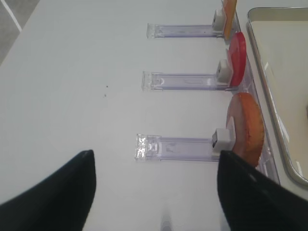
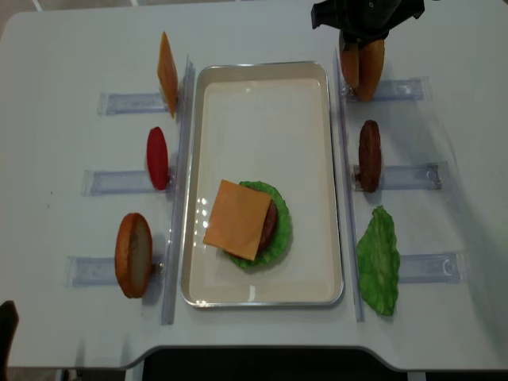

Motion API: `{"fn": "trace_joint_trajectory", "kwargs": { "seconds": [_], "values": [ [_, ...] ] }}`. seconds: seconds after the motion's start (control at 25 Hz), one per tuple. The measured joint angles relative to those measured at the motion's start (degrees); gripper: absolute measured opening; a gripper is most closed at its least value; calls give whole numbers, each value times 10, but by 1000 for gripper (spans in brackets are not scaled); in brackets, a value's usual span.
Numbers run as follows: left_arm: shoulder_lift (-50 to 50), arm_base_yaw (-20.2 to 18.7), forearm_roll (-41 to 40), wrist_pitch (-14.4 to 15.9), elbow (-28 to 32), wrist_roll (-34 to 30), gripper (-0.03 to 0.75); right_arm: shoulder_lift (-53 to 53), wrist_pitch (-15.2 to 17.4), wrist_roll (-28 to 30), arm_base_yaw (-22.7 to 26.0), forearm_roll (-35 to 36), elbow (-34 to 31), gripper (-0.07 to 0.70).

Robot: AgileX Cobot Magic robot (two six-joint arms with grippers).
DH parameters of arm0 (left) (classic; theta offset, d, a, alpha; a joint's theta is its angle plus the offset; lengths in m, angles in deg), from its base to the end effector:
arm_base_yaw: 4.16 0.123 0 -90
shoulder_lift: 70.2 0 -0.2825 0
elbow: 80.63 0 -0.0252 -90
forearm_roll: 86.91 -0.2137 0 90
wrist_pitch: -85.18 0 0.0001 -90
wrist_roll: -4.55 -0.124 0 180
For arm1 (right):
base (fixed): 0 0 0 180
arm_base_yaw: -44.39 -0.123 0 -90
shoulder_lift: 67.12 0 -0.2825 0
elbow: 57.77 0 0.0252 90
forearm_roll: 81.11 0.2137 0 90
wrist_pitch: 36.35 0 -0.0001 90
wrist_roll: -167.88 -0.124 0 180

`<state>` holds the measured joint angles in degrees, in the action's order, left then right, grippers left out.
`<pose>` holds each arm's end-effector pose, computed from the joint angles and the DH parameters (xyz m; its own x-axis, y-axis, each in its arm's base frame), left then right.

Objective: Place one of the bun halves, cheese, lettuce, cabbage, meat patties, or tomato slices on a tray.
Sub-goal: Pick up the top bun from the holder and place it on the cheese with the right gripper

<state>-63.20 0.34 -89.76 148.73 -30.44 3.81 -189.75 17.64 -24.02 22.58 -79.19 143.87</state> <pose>-0.0084 0.0049 0.2311 -0.5129 -0.0052 -0.8584 -0.0986 0.9937 0.0529 0.3880 0.1589 0.2326 -0.9057 -0.1197 -0.4067 -0.1826 0.9759 0.1193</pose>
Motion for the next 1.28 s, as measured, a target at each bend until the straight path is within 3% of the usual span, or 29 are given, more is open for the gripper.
{"fn": "trace_joint_trajectory", "kwargs": {
  "seconds": [0.24, 0.4, 0.76, 1.04, 1.28],
  "values": [
    [0, 0, 0, 0, 0, 0, 597, 44, 20, 11, 0, 29, 0, 169],
    [0, 0, 0, 0, 0, 0, 597, 64, 55, 36, 0, 77, 0, 169],
    [0, 0, 0, 0, 0, 0, 597, 94, 150, 166, 0, 286, -5, 169],
    [0, 0, 0, 0, 0, 0, 597, 135, 154, 295, 0, 478, -127, 167],
    [0, 0, 0, 0, 0, 0, 597, 195, 111, 409, 0, 610, -265, 167]
  ]
}}
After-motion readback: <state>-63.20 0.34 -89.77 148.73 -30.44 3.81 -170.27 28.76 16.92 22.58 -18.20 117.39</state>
